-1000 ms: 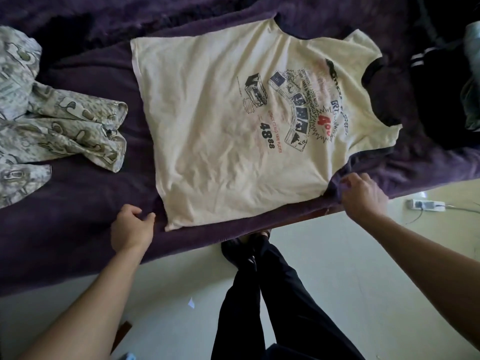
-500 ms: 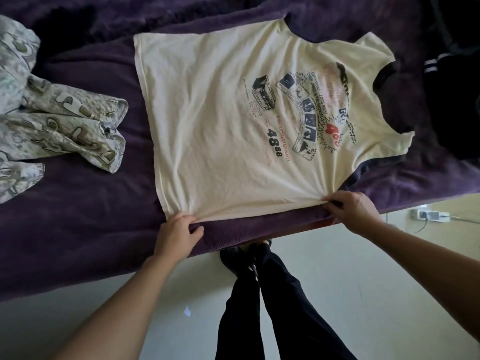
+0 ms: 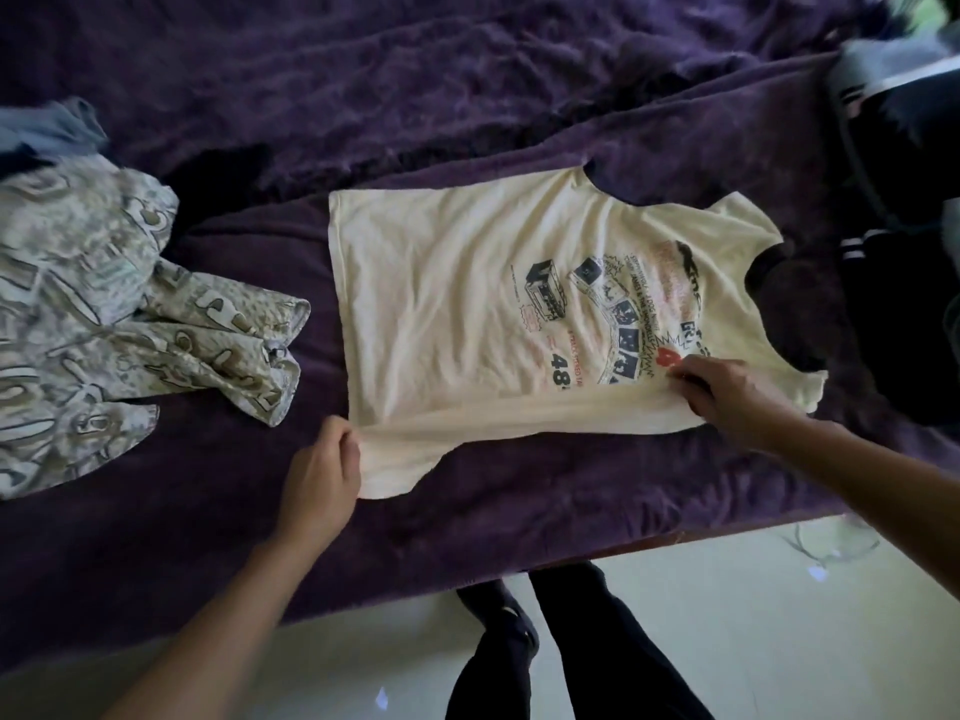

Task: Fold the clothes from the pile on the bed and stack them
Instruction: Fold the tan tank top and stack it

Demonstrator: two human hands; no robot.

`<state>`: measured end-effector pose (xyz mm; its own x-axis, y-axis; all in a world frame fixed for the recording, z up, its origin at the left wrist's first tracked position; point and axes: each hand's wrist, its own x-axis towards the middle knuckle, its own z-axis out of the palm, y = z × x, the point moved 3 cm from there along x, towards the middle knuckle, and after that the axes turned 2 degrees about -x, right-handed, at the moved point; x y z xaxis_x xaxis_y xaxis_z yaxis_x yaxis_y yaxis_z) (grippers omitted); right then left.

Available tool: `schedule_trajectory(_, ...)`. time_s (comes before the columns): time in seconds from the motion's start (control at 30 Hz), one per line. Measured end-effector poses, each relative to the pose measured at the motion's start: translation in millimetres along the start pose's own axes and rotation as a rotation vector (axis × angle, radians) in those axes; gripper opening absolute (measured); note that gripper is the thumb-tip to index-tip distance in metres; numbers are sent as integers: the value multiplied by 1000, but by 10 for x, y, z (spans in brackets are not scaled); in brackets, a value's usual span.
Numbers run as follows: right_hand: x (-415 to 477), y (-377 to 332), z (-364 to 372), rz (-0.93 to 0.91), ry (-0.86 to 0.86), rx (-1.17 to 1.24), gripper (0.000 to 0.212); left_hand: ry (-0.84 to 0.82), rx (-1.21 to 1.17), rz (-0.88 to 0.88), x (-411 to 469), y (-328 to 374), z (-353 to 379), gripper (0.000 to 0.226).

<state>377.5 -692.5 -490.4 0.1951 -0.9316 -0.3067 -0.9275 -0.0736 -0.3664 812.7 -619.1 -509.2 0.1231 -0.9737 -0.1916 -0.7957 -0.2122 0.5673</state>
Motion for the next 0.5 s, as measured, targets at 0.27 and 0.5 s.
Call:
schedule_trajectory(0.27, 2087, -56, -675, 35, 165, -35, 18, 165, 148, 104, 1835, 216, -508, 11)
schedule_trajectory(0.5, 3516, 94, -504, 32, 147, -87, 19, 243, 290, -94, 3269, 139, -271, 13)
